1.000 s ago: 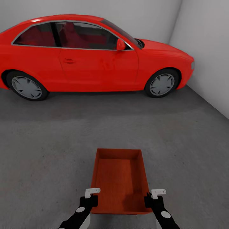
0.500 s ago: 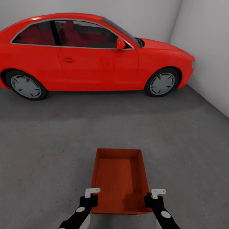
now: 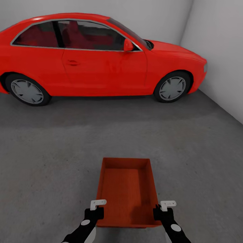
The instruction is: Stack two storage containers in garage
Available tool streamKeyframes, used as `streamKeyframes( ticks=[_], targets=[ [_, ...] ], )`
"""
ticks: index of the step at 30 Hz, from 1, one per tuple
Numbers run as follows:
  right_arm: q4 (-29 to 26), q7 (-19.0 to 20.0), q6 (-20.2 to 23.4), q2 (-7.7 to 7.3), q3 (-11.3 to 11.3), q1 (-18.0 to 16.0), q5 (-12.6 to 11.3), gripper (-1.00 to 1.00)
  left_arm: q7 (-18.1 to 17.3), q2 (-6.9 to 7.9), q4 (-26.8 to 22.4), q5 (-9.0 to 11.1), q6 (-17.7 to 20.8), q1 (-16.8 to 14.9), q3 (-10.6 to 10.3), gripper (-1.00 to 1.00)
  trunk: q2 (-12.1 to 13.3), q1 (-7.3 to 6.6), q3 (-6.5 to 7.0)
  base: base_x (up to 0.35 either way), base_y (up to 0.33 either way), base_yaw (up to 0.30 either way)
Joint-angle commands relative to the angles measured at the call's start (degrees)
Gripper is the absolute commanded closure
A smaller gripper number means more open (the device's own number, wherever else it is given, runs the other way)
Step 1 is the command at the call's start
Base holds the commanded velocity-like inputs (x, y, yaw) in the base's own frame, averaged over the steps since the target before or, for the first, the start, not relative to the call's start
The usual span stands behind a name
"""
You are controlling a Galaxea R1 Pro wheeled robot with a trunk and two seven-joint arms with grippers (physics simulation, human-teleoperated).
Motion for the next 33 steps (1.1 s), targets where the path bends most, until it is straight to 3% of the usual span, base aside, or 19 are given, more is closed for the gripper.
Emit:
streamKeyframes(
  ticks=[1,5,33],
  targets=[
    [2.17,0.12,-0.16,0.04,1.48,0.03,0.31,1.0,-0.17,-0.08,-0.43,-0.26,-0.06,-0.11,0.98,1.0,-0.03,0.0,-0.04,0.0,0.0,0.0],
    [2.17,0.13,-0.16,0.03,1.48,0.03,0.29,1.0,-0.17,-0.08,-0.43,-0.27,-0.06,-0.11,0.98,1.0,-0.03,0.0,-0.04,0.0,0.0,0.0],
    [2.17,0.13,-0.16,0.04,1.48,0.03,0.23,1.0,-0.1,-0.08,-0.43,-0.27,-0.06,-0.11,0.97,1.0,-11.26,6.15,-5.06,0.0,0.0,0.0]
  ],
)
